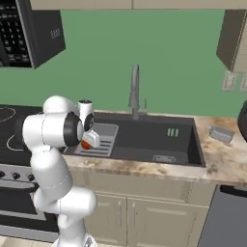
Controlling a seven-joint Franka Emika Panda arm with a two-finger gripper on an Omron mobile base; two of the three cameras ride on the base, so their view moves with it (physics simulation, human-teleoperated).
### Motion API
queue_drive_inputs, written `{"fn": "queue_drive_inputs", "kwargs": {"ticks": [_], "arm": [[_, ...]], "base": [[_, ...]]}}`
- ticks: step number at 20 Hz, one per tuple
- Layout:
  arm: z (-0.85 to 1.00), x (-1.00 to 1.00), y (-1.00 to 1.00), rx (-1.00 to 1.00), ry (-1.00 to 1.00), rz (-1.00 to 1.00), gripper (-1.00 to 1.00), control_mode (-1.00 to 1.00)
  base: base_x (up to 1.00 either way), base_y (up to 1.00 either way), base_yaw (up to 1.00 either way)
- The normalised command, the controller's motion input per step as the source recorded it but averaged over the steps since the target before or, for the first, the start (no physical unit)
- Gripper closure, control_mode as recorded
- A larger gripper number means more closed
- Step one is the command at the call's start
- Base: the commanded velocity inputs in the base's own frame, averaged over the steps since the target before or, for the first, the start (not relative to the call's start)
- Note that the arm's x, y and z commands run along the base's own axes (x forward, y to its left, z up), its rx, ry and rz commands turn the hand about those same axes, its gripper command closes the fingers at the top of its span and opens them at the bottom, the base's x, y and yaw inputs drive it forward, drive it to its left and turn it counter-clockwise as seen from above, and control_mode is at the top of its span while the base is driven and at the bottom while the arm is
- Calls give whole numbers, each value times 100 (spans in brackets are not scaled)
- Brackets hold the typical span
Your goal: Turn on the sink faucet. Then move the tomato from the counter to the sink. Turn off the sink. Move the vegetable from the sink to the pot next to the stove. Finally move the pot to the rear left burner.
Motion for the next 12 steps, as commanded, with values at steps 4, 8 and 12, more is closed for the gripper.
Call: {"fn": "queue_drive_inputs", "kwargs": {"ticks": [4,8,12], "arm": [[0,0,0,0,0,0,100,100],[0,0,0,0,0,0,100,100],[0,0,0,0,0,0,100,100]], "base": [[0,95,0],[0,93,0],[0,92,0]]}}
